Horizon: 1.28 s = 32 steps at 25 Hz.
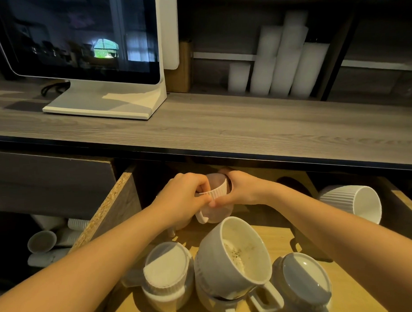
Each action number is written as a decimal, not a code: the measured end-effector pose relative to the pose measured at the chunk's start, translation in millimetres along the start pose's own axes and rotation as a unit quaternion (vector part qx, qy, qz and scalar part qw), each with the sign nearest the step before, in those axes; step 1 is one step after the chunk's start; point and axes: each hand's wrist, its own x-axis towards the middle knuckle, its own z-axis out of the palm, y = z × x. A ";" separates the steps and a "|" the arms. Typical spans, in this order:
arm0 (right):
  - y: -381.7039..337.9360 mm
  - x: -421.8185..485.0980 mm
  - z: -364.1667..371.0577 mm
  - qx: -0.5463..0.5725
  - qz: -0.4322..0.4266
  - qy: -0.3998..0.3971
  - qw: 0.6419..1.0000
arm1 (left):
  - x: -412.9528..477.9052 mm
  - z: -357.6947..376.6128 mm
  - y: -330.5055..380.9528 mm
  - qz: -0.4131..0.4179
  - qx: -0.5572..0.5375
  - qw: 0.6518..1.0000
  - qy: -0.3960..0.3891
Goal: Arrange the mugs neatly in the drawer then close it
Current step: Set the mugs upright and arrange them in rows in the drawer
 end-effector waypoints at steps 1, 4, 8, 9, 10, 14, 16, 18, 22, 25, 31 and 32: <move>1.6 0.8 0.8 -0.010 -0.006 0.010 1.000 | 0.2 1.0 -0.5 0.004 0.000 1.000 -0.007; 7.9 3.2 4.6 -0.039 -0.007 0.024 0.999 | 2.6 -0.1 -3.1 0.015 0.010 0.999 -0.049; 18.3 2.1 8.2 -0.055 0.007 0.020 0.998 | 5.3 -8.5 -16.7 0.011 0.090 0.992 -0.091; 20.8 1.4 8.2 -0.049 0.006 0.017 0.999 | 5.4 -10.5 -22.9 -0.006 0.127 0.987 -0.102; 22.8 0.5 8.1 -0.042 0.005 0.013 0.999 | 5.0 -11.8 -29.3 -0.027 0.171 0.978 -0.114; 29.0 0.1 10.4 -0.034 0.004 -0.015 0.999 | 4.8 -13.3 -49.0 -0.101 0.229 0.952 -0.177; 31.0 0.2 12.3 -0.020 0.001 -0.029 0.999 | 5.5 -11.3 -51.9 -0.119 0.191 0.957 -0.181; 32.3 -0.7 12.9 -0.004 -0.006 -0.041 0.999 | 5.9 -9.5 -52.3 -0.120 0.187 0.960 -0.169; 32.5 -1.5 12.2 0.007 -0.016 -0.071 0.997 | 6.2 -7.9 -53.9 -0.116 0.189 0.963 -0.153; 33.9 -0.2 11.9 0.011 -0.013 -0.081 0.997 | 6.8 -6.5 -56.0 -0.120 0.191 0.964 -0.141; 44.0 4.0 12.7 -0.018 0.003 -0.084 0.996 | 6.6 -3.0 -55.1 -0.120 0.190 0.964 -0.139; 44.4 3.9 12.9 -0.025 0.002 -0.086 0.996 | 6.4 -2.7 -55.0 -0.121 0.192 0.964 -0.140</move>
